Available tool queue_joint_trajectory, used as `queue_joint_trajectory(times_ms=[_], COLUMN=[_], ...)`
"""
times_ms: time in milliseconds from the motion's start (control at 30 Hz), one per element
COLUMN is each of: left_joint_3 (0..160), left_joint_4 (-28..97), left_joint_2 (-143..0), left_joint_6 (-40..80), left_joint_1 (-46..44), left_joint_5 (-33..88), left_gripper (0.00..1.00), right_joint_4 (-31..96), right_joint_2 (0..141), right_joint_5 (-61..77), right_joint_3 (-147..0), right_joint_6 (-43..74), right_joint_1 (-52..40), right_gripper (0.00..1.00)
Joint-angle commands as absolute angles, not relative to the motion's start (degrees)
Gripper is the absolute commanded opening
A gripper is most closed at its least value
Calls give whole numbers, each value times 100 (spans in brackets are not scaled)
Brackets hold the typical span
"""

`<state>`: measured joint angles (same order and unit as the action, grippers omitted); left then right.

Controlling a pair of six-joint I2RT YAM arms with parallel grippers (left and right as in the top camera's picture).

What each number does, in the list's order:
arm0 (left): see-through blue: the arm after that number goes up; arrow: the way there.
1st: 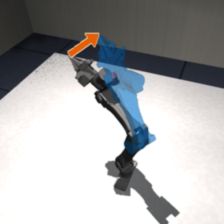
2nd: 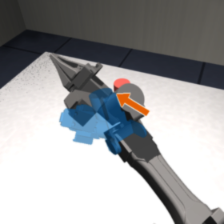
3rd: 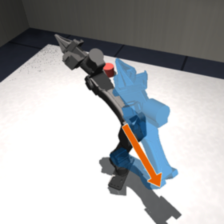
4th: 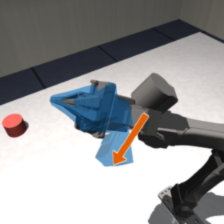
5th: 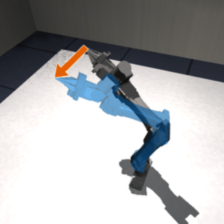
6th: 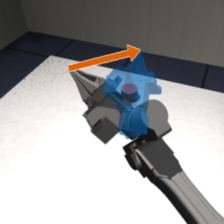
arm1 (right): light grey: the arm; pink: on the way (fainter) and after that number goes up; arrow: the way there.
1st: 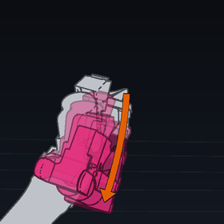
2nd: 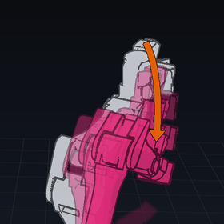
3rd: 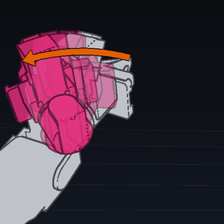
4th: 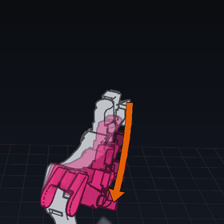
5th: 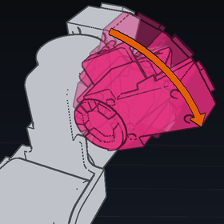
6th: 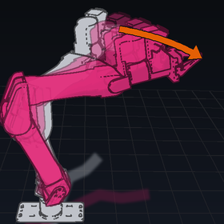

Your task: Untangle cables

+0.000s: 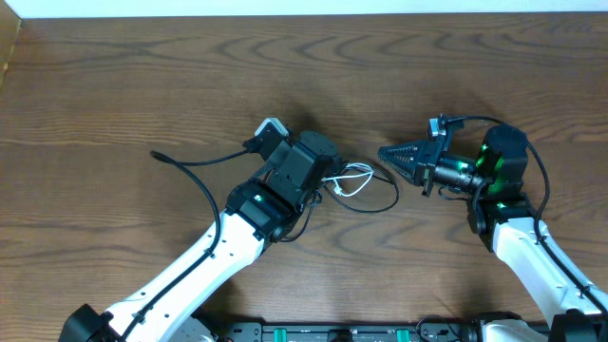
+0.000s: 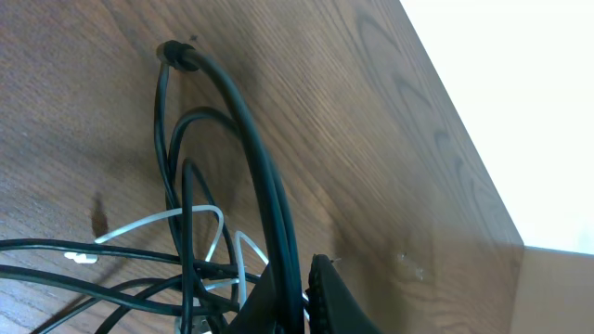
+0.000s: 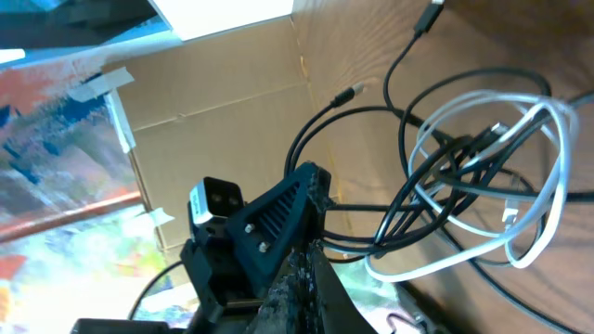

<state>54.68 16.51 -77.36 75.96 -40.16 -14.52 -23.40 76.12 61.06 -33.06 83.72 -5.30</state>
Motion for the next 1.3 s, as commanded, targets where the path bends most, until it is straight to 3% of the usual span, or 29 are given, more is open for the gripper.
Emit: queue_joint_trajectory(times_ms=[0,267,567,667,833,1067,1267], left_joint_3=[5524,5524,5524,5524,5524,5524,5524], left_joint_4=[1645,1645,1645,1647,1645,1647,1647], left_joint_2=[-7714,-7714,-7714,-7714,-7714,-7714,-7714], left_joint_6=[7456,7459,7456,7456,7459,7456,7459], left_joint_1=[-3992,-3992,-3992,-3992,-3992,-3992,-3992], left_joint_5=[-1594,-1594,-1594,-1594,-1594,-1594,-1594], left_gripper=[8,8,8,8,8,8,8], right_joint_4=[-2335,-2333,-2265,-2182,-1702,-1238,-1240], right_joint_2=[7588,7588,7588,7588,7588,7588,7590], right_joint_5=[6318,6619,6139,5940,5769,5002,4851], right_joint_3=[-3326,-3326,-3326,-3326,-3326,-3326,-3326], right_joint_6=[8853,9072,8173,8154,8147,8138,8267], right_joint_1=[-502,-510,-1168,-1400,-1551,-1905,-1909], right_gripper=[1,1,2,35,52,49,33])
